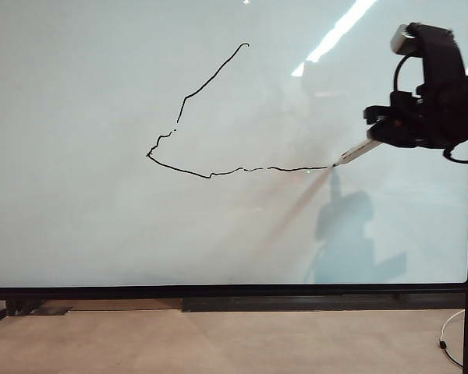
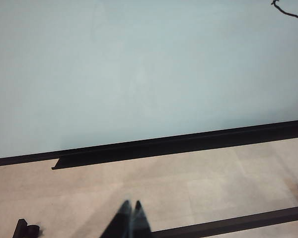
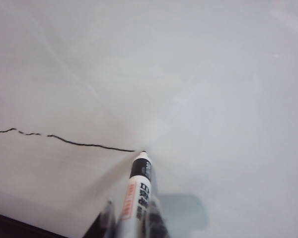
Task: Pick up the pen on the shelf to the right of the whiteboard and draw a triangle.
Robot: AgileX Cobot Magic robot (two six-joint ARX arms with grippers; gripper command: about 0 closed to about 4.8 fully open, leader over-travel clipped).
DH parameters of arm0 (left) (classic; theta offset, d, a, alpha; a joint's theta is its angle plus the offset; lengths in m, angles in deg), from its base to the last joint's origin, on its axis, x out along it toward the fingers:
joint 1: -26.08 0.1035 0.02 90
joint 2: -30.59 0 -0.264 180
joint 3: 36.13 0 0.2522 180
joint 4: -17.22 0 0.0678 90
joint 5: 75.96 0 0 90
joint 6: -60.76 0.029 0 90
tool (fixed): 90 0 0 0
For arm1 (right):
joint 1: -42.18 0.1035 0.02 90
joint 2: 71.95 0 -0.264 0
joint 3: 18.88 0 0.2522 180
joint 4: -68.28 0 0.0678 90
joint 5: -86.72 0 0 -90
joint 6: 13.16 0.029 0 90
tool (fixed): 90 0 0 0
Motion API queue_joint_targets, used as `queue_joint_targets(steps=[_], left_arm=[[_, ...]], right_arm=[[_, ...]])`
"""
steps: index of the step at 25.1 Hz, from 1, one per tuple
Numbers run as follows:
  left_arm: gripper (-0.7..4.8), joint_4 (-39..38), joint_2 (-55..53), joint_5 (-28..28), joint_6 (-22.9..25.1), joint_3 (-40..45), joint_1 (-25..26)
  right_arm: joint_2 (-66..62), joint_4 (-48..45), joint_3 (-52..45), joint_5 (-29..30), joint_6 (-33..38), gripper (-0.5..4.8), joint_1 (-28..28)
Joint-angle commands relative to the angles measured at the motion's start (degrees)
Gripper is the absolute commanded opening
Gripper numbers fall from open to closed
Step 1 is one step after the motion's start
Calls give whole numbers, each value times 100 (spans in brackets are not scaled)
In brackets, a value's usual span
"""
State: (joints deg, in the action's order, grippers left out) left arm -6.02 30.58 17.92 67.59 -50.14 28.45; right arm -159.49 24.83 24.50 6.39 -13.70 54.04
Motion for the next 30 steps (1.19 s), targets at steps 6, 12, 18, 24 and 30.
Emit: queue_joint_targets(steps=[6, 12, 18, 24, 30], left_arm=[[-5, -33, 0, 20, 4, -15, -2], [-5, -33, 0, 17, 4, -15, -2], [-5, -33, 0, 17, 4, -15, -2], [-5, -33, 0, 20, 4, -15, -2], [-5, -33, 0, 20, 4, -15, -2]], right_arm=[[175, -186, -181, 472, 170, -5, -256], [863, -938, -282, 955, 1182, -6, 262], [776, -1742, 356, 765, 2588, -6, 883], [612, -1790, 691, -1005, 3283, -6, 1687], [544, -1818, 702, -1563, 3934, -5, 1947]])
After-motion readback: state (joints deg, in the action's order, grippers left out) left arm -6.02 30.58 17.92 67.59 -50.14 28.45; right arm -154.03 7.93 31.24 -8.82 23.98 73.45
